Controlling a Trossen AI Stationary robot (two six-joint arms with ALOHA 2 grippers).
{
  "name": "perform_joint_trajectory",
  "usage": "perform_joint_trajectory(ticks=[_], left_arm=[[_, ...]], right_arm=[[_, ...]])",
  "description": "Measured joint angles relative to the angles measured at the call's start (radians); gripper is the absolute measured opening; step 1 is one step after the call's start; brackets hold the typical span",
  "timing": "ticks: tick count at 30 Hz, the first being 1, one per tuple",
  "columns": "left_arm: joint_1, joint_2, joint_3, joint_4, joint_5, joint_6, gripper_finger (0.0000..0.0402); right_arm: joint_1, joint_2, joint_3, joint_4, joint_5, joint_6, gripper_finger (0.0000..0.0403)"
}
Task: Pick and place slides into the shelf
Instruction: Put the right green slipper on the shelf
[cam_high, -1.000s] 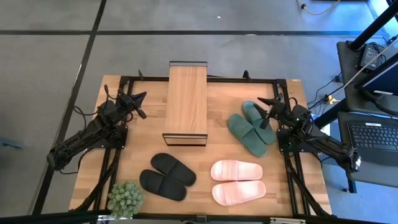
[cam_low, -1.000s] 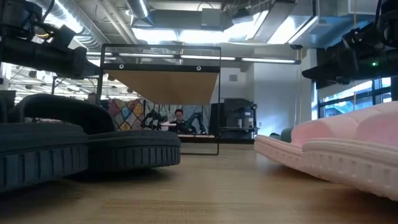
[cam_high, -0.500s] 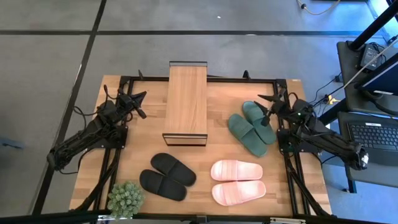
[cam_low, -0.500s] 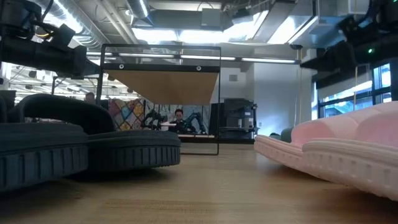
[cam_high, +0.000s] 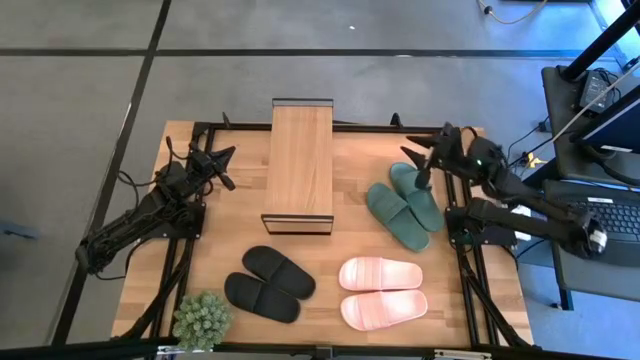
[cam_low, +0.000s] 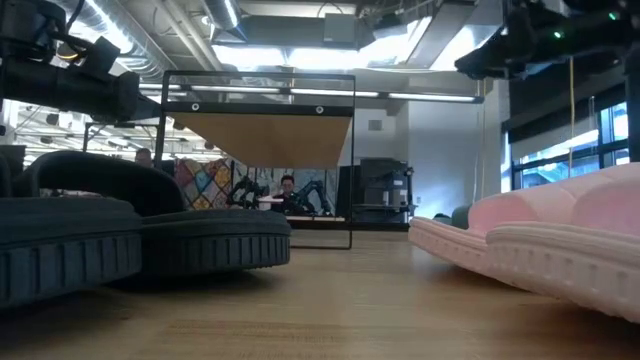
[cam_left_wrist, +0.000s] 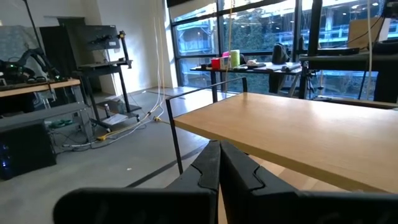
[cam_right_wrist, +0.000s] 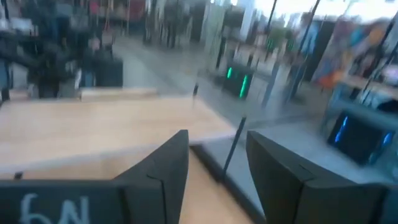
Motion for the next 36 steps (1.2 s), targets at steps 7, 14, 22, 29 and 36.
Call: perform_joint_trajectory(ticks=[7, 14, 22, 29, 36], left_arm=[[0.000, 0.000, 0.000, 0.000, 0.000, 0.000, 0.0000], [0.000, 0.000, 0.000, -0.001, 0.000, 0.001, 0.0000], [0.000, 0.000, 0.000, -0.001, 0.000, 0.000, 0.0000], [0.000, 0.000, 0.000, -0.002, 0.000, 0.000, 0.0000], [0.000, 0.000, 0.000, -0.002, 0.000, -0.001, 0.0000]], right_arm=[[0.091, 0.210, 0.348, -0.354, -0.001, -0.009, 0.0163], [0.195, 0.376, 0.562, -0.718, 0.096, -0.202, 0.0163], [0.250, 0.508, 0.567, -1.102, 0.245, -0.202, 0.0163], [0.302, 0.549, 0.437, -1.101, 0.247, -0.185, 0.0163], [0.357, 0.552, 0.256, -1.036, 0.316, -0.161, 0.0163]])
